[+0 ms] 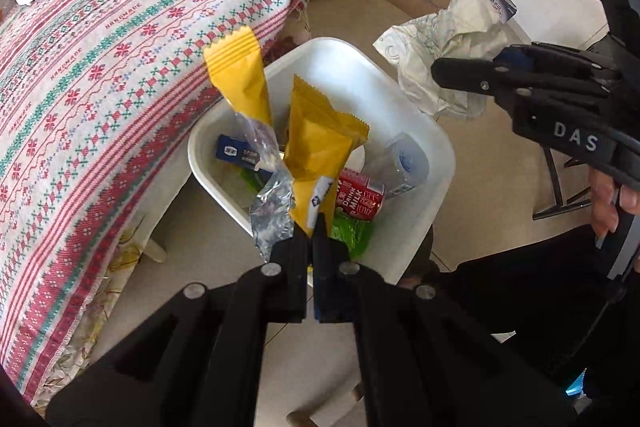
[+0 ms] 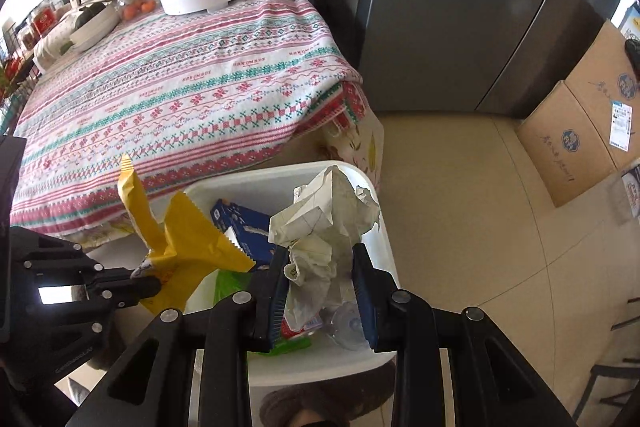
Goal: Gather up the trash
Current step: 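Carry the yellow wrappers and crumpled paper over the white bin with both grippers, then open the left gripper over the bin while the right releases the crumpled paper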
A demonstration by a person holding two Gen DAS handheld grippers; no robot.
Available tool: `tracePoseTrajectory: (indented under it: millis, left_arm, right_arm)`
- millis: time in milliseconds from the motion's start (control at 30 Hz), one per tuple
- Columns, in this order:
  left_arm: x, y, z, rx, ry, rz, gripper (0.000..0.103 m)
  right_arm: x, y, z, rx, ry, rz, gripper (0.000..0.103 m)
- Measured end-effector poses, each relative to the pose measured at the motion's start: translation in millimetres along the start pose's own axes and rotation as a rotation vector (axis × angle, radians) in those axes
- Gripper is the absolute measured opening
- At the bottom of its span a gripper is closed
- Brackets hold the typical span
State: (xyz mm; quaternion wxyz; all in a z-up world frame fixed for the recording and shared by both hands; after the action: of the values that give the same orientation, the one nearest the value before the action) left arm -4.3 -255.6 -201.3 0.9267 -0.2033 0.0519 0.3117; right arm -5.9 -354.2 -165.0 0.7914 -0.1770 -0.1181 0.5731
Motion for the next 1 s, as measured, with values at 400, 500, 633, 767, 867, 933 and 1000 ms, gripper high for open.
tracePoseTrajectory:
  millis: [400,500,633,767,867,933,1000]
  left_arm:
    - [12,-8,22,-0.054,-0.067,-0.006,0.052]
    - [22,-8,36,-0.088,-0.116,-0.001,0.063]
    - [36,-5,50,-0.117,-0.181,0.014,0.071]
    - [51,-6,59,-0.133,-0.234,0.029,0.078]
    - [60,-5,64,-0.141,-0.263,0.038,0.08]
    - [65,-3,66,-0.142,-0.275,0.046,0.081]
    - [69,-1,68,-0.144,-0.286,0.054,0.082]
  right_arm:
    - [-4,0,-3,0.009,0.008,0.014,0.032]
    - [-2,0,-5,0.015,0.009,0.017,0.032]
    - [3,0,-8,0.026,0.008,0.03,0.032]
    - [9,1,-13,0.044,0.007,0.046,0.032]
    - [14,2,-16,0.056,0.008,0.053,0.033]
    - [16,2,-17,0.06,0.007,0.049,0.035]
    - [18,2,-18,0.068,0.006,0.042,0.044]
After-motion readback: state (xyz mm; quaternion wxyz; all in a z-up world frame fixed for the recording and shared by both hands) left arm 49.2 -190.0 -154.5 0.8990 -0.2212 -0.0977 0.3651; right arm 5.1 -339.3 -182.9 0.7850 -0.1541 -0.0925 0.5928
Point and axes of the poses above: each gripper's, at about its wrist camera, not at the fingertips, and z roughly against the way its jaws point, x to its left, y to its underside, the point moved 7 cm from there along -z, roughly the way its jaws point, and after that the axes turned 9 degrees about -z, right-handed, at the moved point
